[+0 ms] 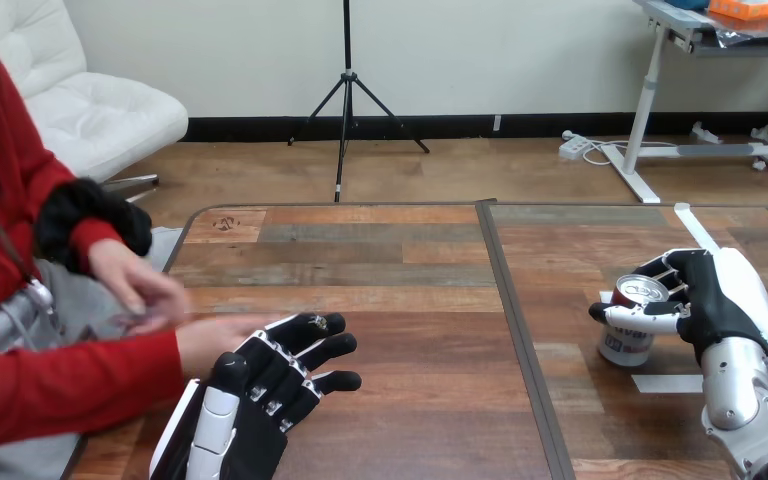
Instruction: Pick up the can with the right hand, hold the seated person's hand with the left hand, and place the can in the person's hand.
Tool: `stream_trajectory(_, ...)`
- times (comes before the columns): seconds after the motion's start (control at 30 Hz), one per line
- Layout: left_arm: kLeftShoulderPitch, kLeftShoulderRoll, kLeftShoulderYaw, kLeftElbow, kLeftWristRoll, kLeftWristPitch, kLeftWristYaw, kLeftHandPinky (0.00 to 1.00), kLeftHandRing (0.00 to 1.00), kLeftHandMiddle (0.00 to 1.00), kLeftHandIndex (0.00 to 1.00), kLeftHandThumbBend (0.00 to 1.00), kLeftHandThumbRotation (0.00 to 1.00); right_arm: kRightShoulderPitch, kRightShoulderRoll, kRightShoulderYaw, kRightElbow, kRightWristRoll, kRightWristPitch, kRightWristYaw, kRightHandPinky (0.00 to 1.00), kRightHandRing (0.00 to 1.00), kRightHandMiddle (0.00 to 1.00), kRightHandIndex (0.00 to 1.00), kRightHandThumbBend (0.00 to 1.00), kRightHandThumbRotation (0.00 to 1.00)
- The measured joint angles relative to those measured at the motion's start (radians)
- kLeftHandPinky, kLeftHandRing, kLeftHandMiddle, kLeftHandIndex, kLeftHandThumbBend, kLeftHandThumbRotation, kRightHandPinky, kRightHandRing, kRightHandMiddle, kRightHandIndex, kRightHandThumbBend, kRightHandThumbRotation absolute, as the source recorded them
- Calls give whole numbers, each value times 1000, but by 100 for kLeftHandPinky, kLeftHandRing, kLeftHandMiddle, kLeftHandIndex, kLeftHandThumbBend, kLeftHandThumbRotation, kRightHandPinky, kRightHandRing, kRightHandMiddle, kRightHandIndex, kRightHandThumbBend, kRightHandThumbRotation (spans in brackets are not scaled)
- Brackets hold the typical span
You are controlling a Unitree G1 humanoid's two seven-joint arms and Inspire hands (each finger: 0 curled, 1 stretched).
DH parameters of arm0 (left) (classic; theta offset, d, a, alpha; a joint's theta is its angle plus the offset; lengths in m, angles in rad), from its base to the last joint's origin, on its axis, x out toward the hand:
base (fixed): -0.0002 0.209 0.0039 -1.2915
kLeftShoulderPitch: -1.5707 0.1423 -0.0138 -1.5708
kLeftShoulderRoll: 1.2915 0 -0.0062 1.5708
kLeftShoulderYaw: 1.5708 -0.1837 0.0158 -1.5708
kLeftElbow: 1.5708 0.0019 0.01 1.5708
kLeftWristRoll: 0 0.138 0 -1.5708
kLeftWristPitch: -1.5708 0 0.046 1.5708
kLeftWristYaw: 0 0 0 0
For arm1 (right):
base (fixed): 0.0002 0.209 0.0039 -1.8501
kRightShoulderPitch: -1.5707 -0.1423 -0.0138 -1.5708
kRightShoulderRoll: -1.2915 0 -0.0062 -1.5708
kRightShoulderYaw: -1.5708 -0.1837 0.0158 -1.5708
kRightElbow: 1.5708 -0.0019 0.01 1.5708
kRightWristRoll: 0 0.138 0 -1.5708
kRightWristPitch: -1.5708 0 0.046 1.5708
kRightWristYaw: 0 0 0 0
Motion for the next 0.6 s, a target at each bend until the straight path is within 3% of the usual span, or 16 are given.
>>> stream_trajectory(0.6,-1,0,0,13,-3,-9,-4,63,75,75,63,93,71,0,-4,1,0,-6,-20,26,37,41,46,46,72,0)
